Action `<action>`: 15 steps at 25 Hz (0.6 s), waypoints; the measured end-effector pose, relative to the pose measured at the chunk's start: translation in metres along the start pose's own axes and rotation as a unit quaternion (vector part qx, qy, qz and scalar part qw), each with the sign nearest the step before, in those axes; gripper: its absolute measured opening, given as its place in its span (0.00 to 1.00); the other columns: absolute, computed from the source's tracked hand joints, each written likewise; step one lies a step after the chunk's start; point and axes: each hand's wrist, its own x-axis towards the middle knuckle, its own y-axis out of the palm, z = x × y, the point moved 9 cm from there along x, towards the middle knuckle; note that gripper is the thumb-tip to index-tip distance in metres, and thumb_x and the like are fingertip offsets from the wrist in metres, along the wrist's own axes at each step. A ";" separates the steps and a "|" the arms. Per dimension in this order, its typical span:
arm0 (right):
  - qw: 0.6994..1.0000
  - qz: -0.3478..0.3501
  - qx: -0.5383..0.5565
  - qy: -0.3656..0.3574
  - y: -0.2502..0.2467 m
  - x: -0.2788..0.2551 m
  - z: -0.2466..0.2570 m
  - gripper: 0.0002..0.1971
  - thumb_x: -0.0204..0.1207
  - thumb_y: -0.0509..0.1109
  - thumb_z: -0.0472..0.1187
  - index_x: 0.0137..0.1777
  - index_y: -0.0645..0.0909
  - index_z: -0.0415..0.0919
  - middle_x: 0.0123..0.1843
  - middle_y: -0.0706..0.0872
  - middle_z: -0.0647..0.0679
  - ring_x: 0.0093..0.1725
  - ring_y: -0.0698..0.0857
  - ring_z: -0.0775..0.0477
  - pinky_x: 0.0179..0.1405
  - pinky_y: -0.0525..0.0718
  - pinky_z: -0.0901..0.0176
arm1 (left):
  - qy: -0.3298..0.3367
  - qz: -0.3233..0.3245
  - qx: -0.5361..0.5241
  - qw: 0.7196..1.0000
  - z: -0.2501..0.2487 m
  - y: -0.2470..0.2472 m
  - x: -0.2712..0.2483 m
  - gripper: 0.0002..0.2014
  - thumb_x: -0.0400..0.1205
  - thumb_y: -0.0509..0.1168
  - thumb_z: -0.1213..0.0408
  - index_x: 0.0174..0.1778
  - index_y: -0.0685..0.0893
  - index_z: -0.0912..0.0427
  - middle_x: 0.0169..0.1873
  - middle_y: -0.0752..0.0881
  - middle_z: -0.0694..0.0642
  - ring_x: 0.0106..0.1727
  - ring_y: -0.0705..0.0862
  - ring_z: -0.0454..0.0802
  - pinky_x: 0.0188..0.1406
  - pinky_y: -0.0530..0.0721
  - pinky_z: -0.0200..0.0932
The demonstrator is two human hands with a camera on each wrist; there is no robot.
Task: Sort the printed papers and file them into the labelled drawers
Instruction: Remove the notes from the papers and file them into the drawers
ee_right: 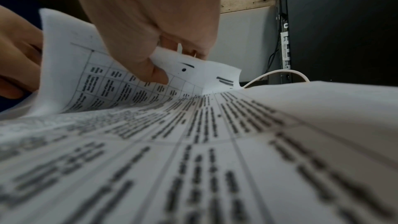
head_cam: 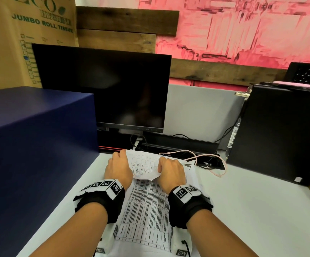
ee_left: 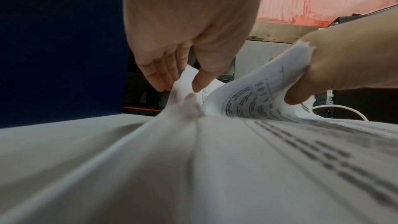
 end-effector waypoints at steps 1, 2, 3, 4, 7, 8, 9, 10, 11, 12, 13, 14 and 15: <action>1.000 0.000 0.004 -0.002 0.000 0.000 0.000 0.13 0.72 0.63 0.28 0.51 0.77 0.45 0.51 0.83 0.48 0.56 0.79 0.43 0.54 0.73 0.56 | -0.001 0.001 -0.011 1.000 0.002 0.000 0.002 0.22 0.81 0.62 0.70 0.71 0.68 0.57 0.65 0.75 0.57 0.64 0.76 0.57 0.58 0.78 0.49; 1.000 0.002 0.003 -0.007 -0.001 0.000 0.001 0.14 0.71 0.63 0.27 0.49 0.76 0.47 0.53 0.84 0.48 0.56 0.79 0.43 0.54 0.73 0.57 | -0.004 -0.002 -0.028 1.000 0.005 -0.001 0.003 0.19 0.82 0.64 0.67 0.67 0.69 0.57 0.63 0.77 0.56 0.62 0.77 0.56 0.57 0.78 0.49; 1.000 0.007 -0.005 -0.012 -0.001 -0.001 0.002 0.15 0.72 0.63 0.27 0.49 0.77 0.48 0.54 0.84 0.48 0.57 0.79 0.43 0.55 0.74 0.57 | -0.010 -0.011 -0.047 0.999 0.009 -0.004 0.004 0.16 0.82 0.65 0.65 0.63 0.71 0.56 0.60 0.78 0.55 0.60 0.78 0.56 0.56 0.79 0.49; 1.000 0.014 -0.014 -0.019 -0.001 -0.001 0.001 0.15 0.72 0.63 0.27 0.50 0.81 0.48 0.54 0.84 0.48 0.57 0.80 0.43 0.57 0.76 0.56 | -0.016 -0.019 -0.067 0.997 0.012 -0.007 0.004 0.13 0.82 0.66 0.64 0.60 0.72 0.56 0.57 0.79 0.55 0.59 0.78 0.56 0.54 0.79 0.49; 0.998 0.035 -0.035 -0.036 -0.003 0.000 -0.001 0.17 0.74 0.64 0.27 0.51 0.87 0.48 0.55 0.87 0.49 0.59 0.81 0.43 0.61 0.78 0.55 | 0.020 -0.055 -0.055 0.997 0.007 -0.019 0.001 0.03 0.83 0.65 0.62 0.49 0.77 0.54 0.52 0.78 0.53 0.55 0.73 0.52 0.49 0.75 0.44; 0.997 0.035 -0.044 -0.047 -0.006 0.002 -0.002 0.16 0.75 0.65 0.29 0.50 0.88 0.50 0.55 0.88 0.50 0.59 0.82 0.44 0.62 0.77 0.55 | 0.047 -0.067 -0.041 0.996 0.002 -0.023 0.000 0.01 0.82 0.65 0.62 0.46 0.79 0.53 0.51 0.77 0.51 0.54 0.70 0.50 0.49 0.73 0.42; 0.996 0.031 -0.061 -0.060 -0.011 0.004 -0.002 0.14 0.76 0.67 0.31 0.50 0.88 0.51 0.54 0.88 0.50 0.59 0.82 0.44 0.63 0.76 0.54 | 0.078 -0.067 -0.026 0.994 -0.005 -0.025 0.000 0.02 0.82 0.65 0.62 0.44 0.80 0.52 0.49 0.77 0.49 0.53 0.69 0.48 0.49 0.72 0.40; 0.993 0.026 -0.089 -0.073 -0.016 0.006 -0.003 0.12 0.77 0.68 0.34 0.50 0.88 0.50 0.52 0.89 0.50 0.58 0.82 0.44 0.63 0.75 0.54 | 0.109 -0.053 -0.007 0.993 -0.012 -0.024 -0.001 0.03 0.82 0.64 0.63 0.43 0.80 0.51 0.48 0.78 0.47 0.53 0.70 0.48 0.50 0.73 0.40; 0.989 0.023 -0.117 -0.082 -0.022 0.007 -0.005 0.10 0.78 0.68 0.36 0.51 0.88 0.50 0.51 0.89 0.49 0.58 0.83 0.43 0.63 0.74 0.53 | 0.132 -0.031 0.012 0.991 -0.017 -0.021 -0.002 0.05 0.82 0.63 0.64 0.41 0.80 0.50 0.47 0.79 0.47 0.53 0.72 0.48 0.51 0.74 0.40; 0.986 0.022 -0.140 -0.086 -0.027 0.009 -0.009 0.09 0.79 0.68 0.37 0.52 0.88 0.49 0.50 0.89 0.48 0.57 0.83 0.42 0.63 0.74 0.53 | 0.146 -0.006 0.021 0.989 -0.020 -0.018 -0.003 0.06 0.81 0.62 0.66 0.41 0.78 0.49 0.46 0.80 0.47 0.52 0.75 0.49 0.51 0.77 0.41; 0.984 0.023 -0.152 -0.087 -0.031 0.009 -0.014 0.09 0.79 0.68 0.37 0.52 0.87 0.48 0.50 0.89 0.48 0.57 0.83 0.42 0.62 0.73 0.53 | 0.152 0.018 0.018 0.988 -0.022 -0.015 -0.005 0.08 0.81 0.62 0.68 0.41 0.76 0.49 0.46 0.81 0.49 0.50 0.78 0.50 0.49 0.79 0.43; 0.983 0.024 -0.160 -0.088 -0.034 0.008 -0.018 0.09 0.79 0.67 0.36 0.53 0.87 0.48 0.51 0.88 0.48 0.57 0.84 0.41 0.62 0.73 0.54 | 0.157 0.040 0.002 0.987 -0.023 -0.013 -0.006 0.10 0.80 0.61 0.71 0.43 0.74 0.49 0.45 0.81 0.50 0.47 0.79 0.51 0.47 0.81 0.45; 0.981 0.024 -0.169 -0.090 -0.034 0.005 -0.021 0.11 0.79 0.67 0.35 0.54 0.87 0.48 0.51 0.88 0.48 0.57 0.84 0.42 0.61 0.73 0.55 | 0.160 0.055 -0.016 0.985 -0.024 -0.012 -0.007 0.12 0.79 0.61 0.73 0.47 0.73 0.48 0.44 0.82 0.49 0.46 0.80 0.51 0.46 0.82 0.46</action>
